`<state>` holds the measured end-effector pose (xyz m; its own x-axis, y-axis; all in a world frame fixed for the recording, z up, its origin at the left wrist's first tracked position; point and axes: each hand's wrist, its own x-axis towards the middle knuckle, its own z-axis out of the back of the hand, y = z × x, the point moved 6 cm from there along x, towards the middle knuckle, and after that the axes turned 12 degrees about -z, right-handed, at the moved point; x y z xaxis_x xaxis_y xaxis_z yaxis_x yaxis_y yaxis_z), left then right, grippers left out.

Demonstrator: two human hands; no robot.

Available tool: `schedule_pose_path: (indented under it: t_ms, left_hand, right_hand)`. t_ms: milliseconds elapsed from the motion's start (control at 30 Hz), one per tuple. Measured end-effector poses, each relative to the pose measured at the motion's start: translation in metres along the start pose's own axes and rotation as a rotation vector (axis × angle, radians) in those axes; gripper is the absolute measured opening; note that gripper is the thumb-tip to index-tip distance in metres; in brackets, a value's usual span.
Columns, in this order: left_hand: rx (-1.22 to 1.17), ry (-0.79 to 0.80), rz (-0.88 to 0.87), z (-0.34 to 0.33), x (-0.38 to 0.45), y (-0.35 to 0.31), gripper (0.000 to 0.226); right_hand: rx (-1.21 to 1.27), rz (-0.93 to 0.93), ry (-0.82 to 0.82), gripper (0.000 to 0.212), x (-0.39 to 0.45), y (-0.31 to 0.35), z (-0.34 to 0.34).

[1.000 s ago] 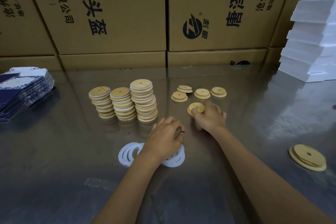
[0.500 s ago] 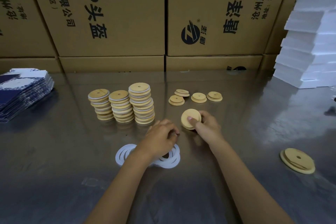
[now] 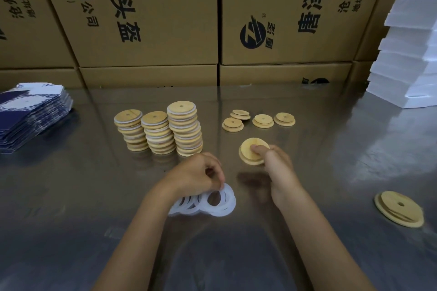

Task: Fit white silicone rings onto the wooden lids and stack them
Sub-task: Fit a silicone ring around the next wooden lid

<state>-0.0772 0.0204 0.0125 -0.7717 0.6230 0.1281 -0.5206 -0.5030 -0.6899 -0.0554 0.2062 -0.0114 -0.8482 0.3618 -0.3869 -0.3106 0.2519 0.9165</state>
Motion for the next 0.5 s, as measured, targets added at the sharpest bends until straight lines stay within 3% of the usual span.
schedule_pose_path:
  t_ms: [133,200,367,500]
  left_hand:
    - [-0.147,-0.025,-0.007,0.002,-0.002,-0.007,0.013]
    - [-0.276,-0.018,-0.039,0.003,-0.004,-0.015,0.009]
    - [-0.542,-0.161,-0.072,0.012,-0.007,-0.03,0.01]
    - [-0.547,-0.388,-0.067,0.024,-0.006,-0.03,0.011]
  right_hand:
    - [0.229,-0.158,0.278,0.018,-0.015,0.003,-0.014]
    - [0.262,-0.186,0.341,0.023,-0.022,0.004,-0.019]
    - [0.142,-0.203,0.398,0.04,-0.03,0.0,-0.027]
    - [0.033,-0.196,0.476,0.041,-0.034,-0.004,-0.038]
